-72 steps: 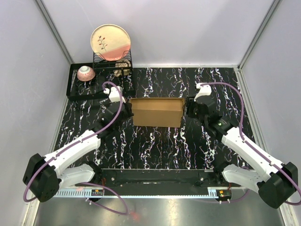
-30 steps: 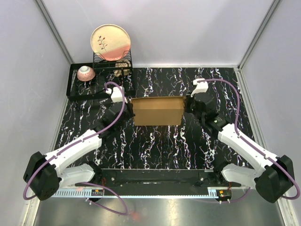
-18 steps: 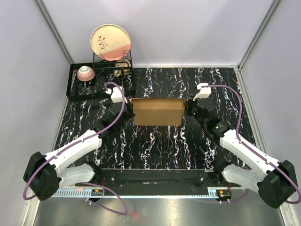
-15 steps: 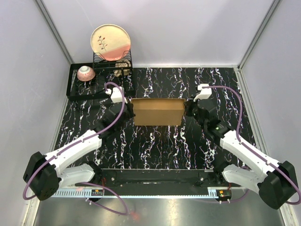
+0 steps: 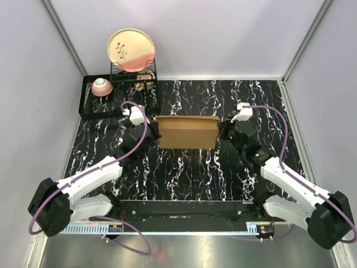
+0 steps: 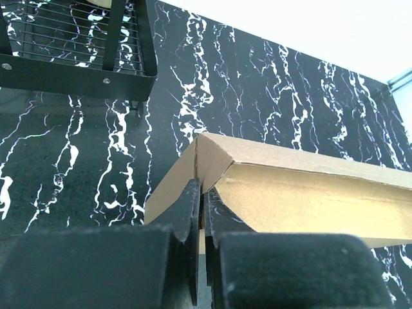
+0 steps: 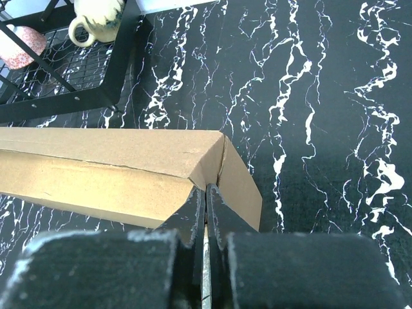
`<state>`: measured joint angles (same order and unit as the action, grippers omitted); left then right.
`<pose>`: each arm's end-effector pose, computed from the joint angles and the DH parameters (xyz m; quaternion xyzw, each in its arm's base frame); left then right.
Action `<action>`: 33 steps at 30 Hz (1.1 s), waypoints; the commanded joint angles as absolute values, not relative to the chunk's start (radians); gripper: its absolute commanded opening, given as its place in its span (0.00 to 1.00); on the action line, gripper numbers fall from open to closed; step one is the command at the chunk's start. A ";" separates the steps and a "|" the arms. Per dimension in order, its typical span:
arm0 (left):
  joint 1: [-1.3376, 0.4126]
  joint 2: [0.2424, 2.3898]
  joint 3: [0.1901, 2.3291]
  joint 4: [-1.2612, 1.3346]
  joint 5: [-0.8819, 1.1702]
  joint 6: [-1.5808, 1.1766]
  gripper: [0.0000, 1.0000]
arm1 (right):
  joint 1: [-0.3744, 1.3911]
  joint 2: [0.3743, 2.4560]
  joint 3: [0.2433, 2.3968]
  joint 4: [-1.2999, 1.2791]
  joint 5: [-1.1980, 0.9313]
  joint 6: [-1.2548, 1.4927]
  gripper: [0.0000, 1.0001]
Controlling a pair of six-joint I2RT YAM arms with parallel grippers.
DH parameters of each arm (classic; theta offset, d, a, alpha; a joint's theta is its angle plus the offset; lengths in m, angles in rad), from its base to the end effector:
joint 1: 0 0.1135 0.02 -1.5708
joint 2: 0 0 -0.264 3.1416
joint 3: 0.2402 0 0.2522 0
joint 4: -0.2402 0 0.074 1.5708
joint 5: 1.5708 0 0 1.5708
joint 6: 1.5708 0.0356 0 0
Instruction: Fold the paper box
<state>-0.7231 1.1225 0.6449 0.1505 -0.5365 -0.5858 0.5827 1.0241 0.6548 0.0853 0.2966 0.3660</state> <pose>0.1993 -0.1516 0.2585 -0.1003 0.7925 -0.1710 0.5768 0.2033 0.1215 0.2763 0.0026 0.7962 0.1658 0.5818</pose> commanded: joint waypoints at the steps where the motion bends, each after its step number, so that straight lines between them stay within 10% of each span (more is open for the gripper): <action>1: -0.755 1.235 0.529 -0.121 -0.422 -0.649 0.00 | 0.583 1.061 0.591 -0.140 0.287 0.411 0.00; 18: -0.784 1.269 0.434 -0.038 -0.405 -0.701 0.00 | 0.584 1.012 0.589 -0.206 0.311 0.451 0.00; 29: -0.807 1.235 0.472 -0.089 -0.454 -0.667 0.00 | 0.583 0.942 0.692 -0.291 0.356 0.449 0.52; 33: -0.808 1.232 0.477 -0.097 -0.457 -0.663 0.00 | 0.583 0.916 0.718 -0.311 0.376 0.440 0.56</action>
